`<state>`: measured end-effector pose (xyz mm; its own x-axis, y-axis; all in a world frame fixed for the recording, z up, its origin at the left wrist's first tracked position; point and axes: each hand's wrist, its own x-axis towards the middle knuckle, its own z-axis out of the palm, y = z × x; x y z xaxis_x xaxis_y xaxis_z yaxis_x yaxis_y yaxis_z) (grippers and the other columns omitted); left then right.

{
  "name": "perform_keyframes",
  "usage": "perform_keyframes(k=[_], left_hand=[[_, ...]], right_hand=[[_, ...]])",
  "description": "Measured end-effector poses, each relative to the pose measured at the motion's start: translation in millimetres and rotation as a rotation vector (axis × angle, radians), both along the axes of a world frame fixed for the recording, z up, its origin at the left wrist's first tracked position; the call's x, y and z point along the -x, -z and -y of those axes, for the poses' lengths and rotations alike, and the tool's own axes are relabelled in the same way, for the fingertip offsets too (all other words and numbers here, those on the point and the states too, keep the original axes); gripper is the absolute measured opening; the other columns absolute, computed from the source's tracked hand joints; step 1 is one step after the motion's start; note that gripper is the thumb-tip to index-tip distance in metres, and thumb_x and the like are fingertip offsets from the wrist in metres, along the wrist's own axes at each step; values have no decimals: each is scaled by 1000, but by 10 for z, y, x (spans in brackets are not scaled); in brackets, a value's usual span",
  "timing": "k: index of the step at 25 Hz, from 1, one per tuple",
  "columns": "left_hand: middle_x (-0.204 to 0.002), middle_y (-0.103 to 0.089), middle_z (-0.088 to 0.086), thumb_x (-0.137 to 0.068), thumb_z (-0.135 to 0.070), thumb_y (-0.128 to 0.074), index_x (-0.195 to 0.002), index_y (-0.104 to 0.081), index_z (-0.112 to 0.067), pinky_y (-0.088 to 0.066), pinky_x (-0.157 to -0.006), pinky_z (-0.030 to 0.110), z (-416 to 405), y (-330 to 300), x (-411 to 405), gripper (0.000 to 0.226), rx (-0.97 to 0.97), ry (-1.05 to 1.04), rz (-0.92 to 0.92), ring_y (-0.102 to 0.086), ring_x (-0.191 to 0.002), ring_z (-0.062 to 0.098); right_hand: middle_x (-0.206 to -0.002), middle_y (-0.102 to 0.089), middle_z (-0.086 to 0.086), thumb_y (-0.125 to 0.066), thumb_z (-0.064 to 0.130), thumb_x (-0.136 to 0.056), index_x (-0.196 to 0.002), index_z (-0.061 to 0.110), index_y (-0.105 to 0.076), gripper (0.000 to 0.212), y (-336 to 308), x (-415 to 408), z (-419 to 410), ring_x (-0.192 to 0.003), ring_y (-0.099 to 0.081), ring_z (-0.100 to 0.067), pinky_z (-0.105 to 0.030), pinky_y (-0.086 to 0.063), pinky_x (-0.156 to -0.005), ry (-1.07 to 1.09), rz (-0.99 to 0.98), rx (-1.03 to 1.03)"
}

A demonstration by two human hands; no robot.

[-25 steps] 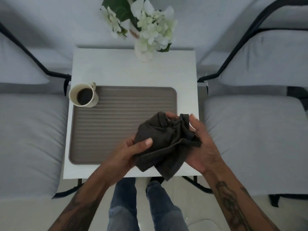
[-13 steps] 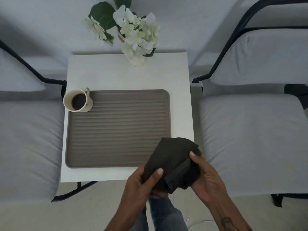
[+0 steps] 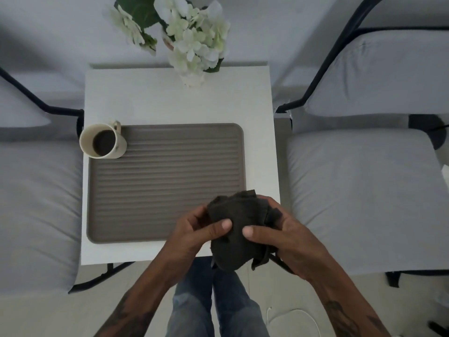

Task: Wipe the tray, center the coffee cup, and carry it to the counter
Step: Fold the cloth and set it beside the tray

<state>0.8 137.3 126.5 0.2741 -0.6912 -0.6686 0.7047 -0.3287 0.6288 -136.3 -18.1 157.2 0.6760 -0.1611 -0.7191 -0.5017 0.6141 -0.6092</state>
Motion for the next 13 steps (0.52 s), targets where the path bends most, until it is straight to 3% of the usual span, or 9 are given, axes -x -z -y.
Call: perform_keyframes(k=[2,4,7,11,13], left_hand=[[-105,-74,9,-56,-30,-93,-107,-69,-12,-56,-79,26,-11,0,-67,59,-40,-73,25,-70,-99,21],[-95,-75,6,-65,-22,-88,-102,-70,-7,-55,-73,21,-71,-10,-120,44,-70,-40,128,-70,-89,17],[-80,-72,2,-65,-13,-80,-86,-69,-3,-54,-66,20,-134,-64,-159,26,-133,-8,311,-68,-76,12],[-85,-74,-7,-62,-24,-81,-76,-70,-20,-53,-72,14,-218,-105,-121,18,-190,116,594,-70,-83,9],[-86,-75,-14,-68,-22,-82,-81,-74,-25,-51,-76,11,-218,-101,-119,15,-210,216,596,-70,-86,5]], right_hand=[[-98,-73,10,-72,9,-83,-112,35,-59,41,-35,-25,30,-95,-69,-7,-22,-58,-72,-81,-76,287],[-91,-72,16,-70,8,-84,-105,37,-61,37,-3,-28,33,-89,-68,-2,-15,-55,-71,-136,-102,503],[-89,-71,11,-70,6,-84,-97,27,-66,25,66,-44,-13,-90,-66,-7,-15,-52,-73,-176,-58,650],[-83,-68,13,-68,13,-88,-96,25,-65,15,134,41,-61,-86,-63,-6,-10,-48,-65,-307,-33,775],[-86,-68,15,-67,17,-89,-97,27,-64,13,132,145,-34,-85,-64,-7,-9,-48,-65,-309,-34,800]])
